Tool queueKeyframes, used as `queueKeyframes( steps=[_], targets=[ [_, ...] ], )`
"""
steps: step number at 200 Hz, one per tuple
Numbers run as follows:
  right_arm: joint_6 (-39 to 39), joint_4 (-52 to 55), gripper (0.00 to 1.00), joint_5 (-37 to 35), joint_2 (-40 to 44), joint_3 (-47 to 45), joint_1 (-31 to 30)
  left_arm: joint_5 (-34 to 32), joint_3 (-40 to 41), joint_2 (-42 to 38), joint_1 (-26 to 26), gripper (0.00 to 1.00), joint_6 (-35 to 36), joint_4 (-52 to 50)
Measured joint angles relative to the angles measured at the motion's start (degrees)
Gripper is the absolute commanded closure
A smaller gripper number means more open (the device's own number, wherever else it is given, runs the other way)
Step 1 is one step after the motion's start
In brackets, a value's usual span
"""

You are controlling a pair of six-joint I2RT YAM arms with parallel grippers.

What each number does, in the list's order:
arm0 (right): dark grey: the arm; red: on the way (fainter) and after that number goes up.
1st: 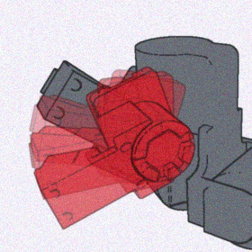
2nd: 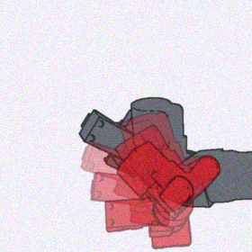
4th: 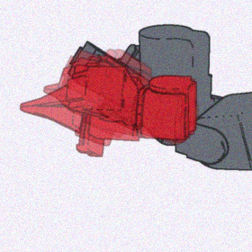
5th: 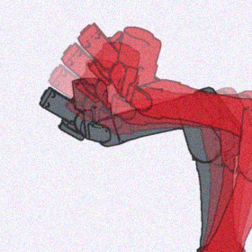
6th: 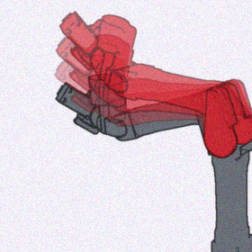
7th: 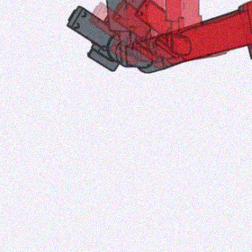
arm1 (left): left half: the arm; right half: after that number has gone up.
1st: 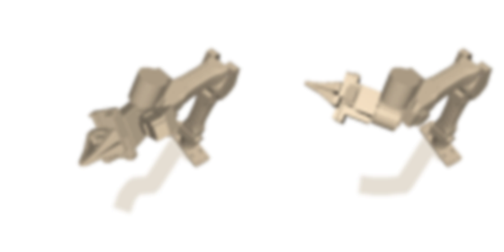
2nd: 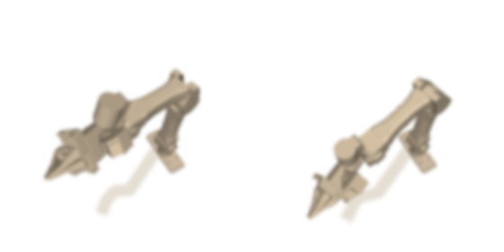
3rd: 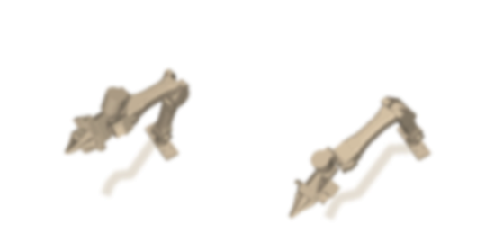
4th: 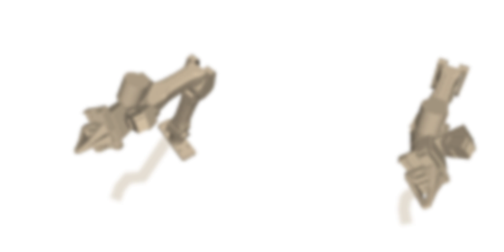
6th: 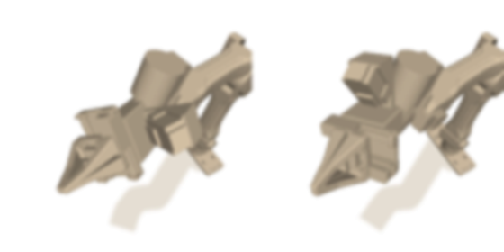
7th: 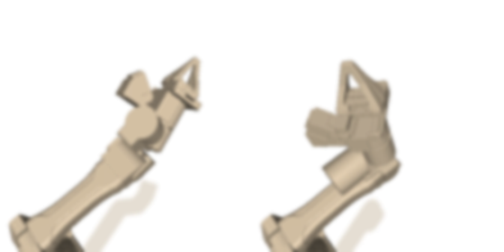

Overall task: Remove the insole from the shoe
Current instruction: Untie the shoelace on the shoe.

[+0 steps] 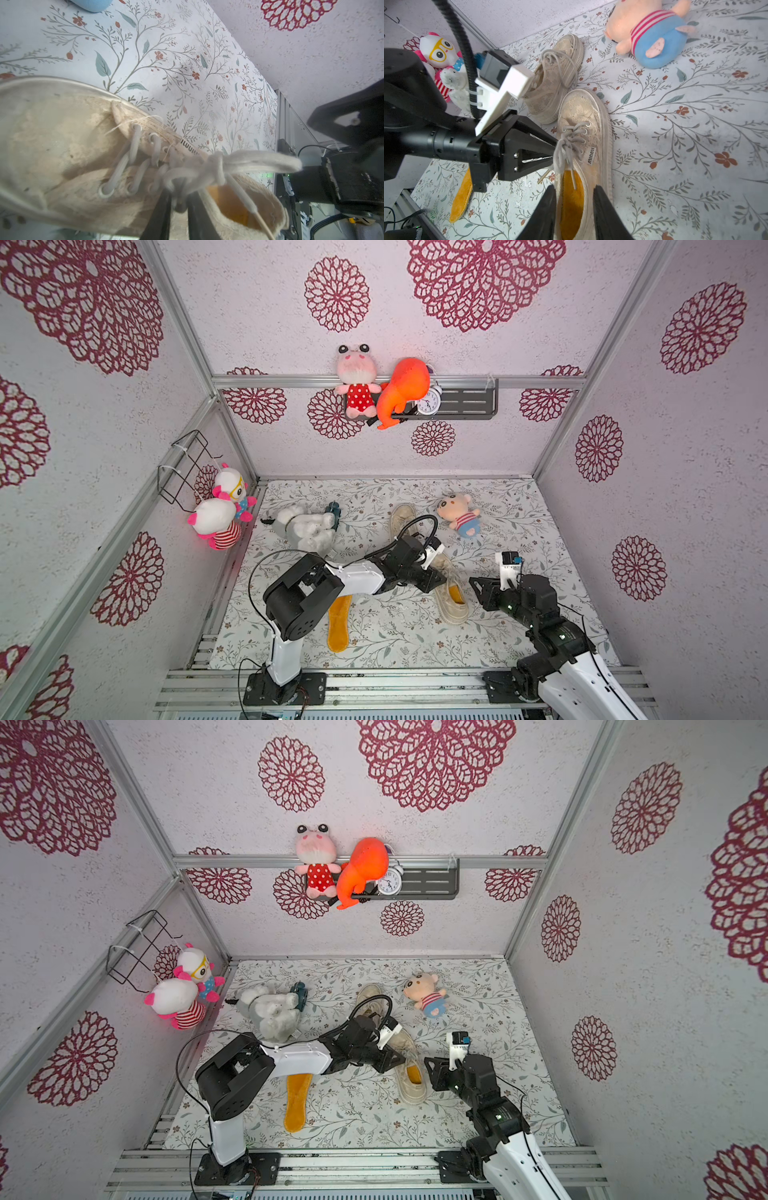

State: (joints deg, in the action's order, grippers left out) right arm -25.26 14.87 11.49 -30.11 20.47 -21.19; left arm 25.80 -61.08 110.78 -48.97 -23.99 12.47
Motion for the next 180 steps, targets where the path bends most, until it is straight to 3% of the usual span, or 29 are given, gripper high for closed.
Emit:
queueKeyframes(
  steps=[94,180],
  targets=[
    [-2.78,-8.96,0.71,6.19,-13.60,-3.28,0.00,-0.52,-0.07,0.07,-0.09,0.81,-0.07,-0.52],
    [-2.75,-14.60,0.73,7.45,-14.67,-3.28,0.00,-0.92,-1.03,2.27,-0.28,0.81,-0.07,-0.83]
  ],
)
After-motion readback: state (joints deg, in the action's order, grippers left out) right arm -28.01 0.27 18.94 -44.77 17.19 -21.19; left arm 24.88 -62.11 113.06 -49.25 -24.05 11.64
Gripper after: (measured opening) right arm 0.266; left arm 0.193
